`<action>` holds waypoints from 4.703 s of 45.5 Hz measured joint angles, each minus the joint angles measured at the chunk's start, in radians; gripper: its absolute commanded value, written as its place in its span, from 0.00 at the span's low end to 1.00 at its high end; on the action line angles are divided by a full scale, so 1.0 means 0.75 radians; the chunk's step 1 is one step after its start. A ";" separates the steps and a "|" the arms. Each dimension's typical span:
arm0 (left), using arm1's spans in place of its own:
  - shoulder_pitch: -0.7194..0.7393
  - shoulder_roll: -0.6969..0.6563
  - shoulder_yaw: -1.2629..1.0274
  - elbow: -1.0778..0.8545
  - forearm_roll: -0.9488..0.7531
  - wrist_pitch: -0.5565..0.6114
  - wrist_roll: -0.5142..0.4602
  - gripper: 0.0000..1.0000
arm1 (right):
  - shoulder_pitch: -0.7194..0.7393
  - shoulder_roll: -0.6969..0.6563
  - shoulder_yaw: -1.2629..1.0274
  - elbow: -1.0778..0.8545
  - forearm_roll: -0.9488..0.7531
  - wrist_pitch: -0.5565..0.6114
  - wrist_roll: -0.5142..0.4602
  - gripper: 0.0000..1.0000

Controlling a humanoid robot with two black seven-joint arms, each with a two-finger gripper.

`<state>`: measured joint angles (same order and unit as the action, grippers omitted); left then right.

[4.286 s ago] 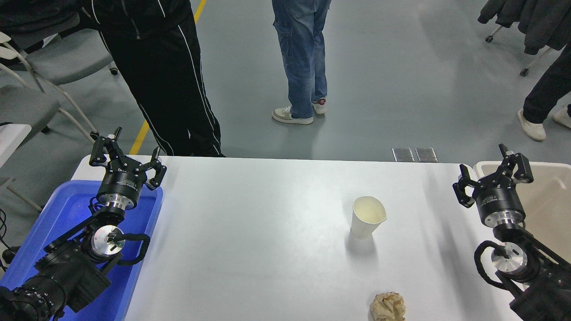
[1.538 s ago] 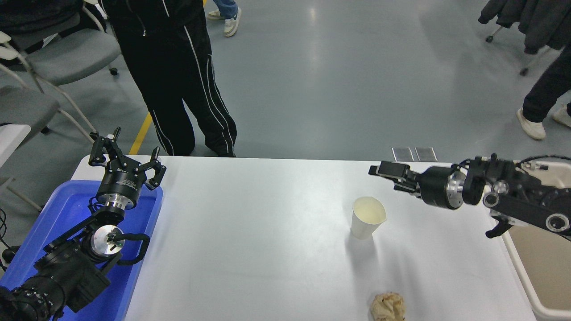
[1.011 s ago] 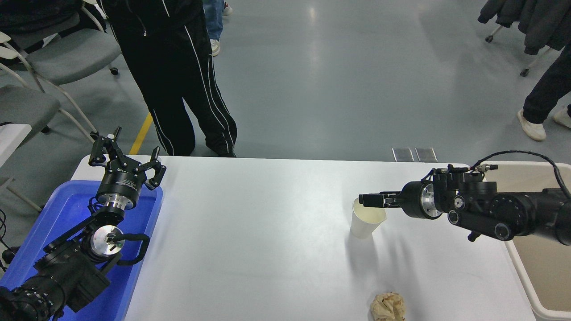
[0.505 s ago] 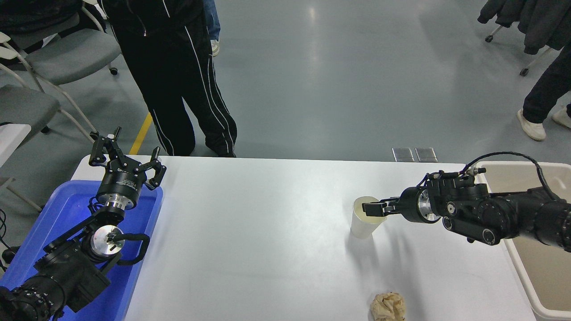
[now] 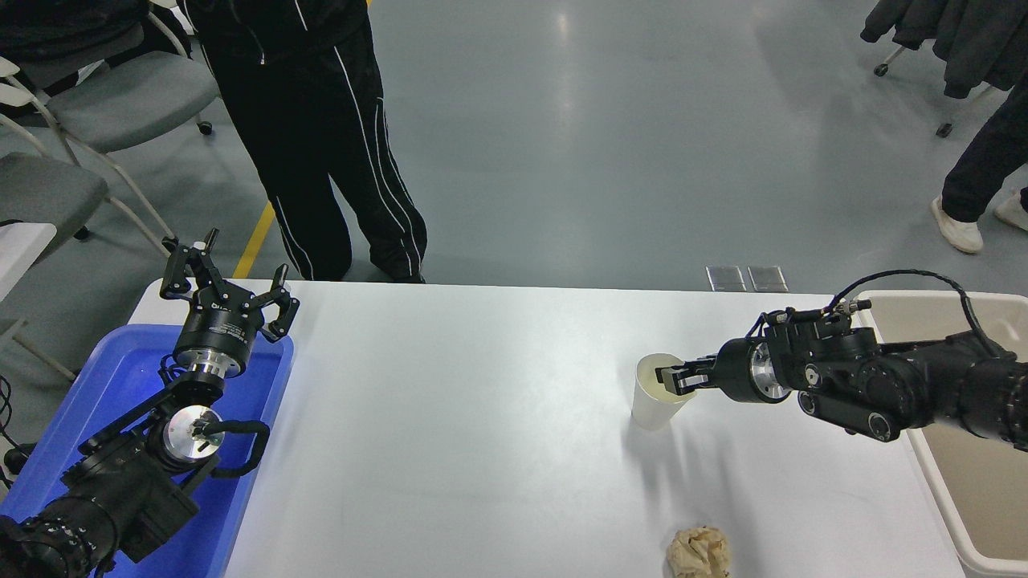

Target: Dispose of the paper cup in the dustbin

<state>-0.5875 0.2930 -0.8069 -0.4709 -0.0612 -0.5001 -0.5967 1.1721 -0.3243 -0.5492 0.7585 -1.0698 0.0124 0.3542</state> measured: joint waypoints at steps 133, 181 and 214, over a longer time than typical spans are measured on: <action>0.000 -0.001 0.000 0.000 0.000 0.000 0.000 1.00 | 0.235 -0.965 0.057 0.113 0.038 0.251 0.030 0.00; 0.000 -0.002 0.000 0.000 0.000 0.000 0.000 1.00 | -0.561 -0.465 0.236 -0.923 0.711 0.209 -0.032 0.00; 0.001 -0.002 -0.001 0.000 0.000 0.000 0.000 1.00 | -0.644 -0.331 0.237 -1.068 0.874 0.162 -0.107 0.58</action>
<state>-0.5866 0.2915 -0.8079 -0.4709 -0.0613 -0.5001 -0.5967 0.6894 -0.5723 -0.3711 -0.0424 -0.4140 0.1339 0.2736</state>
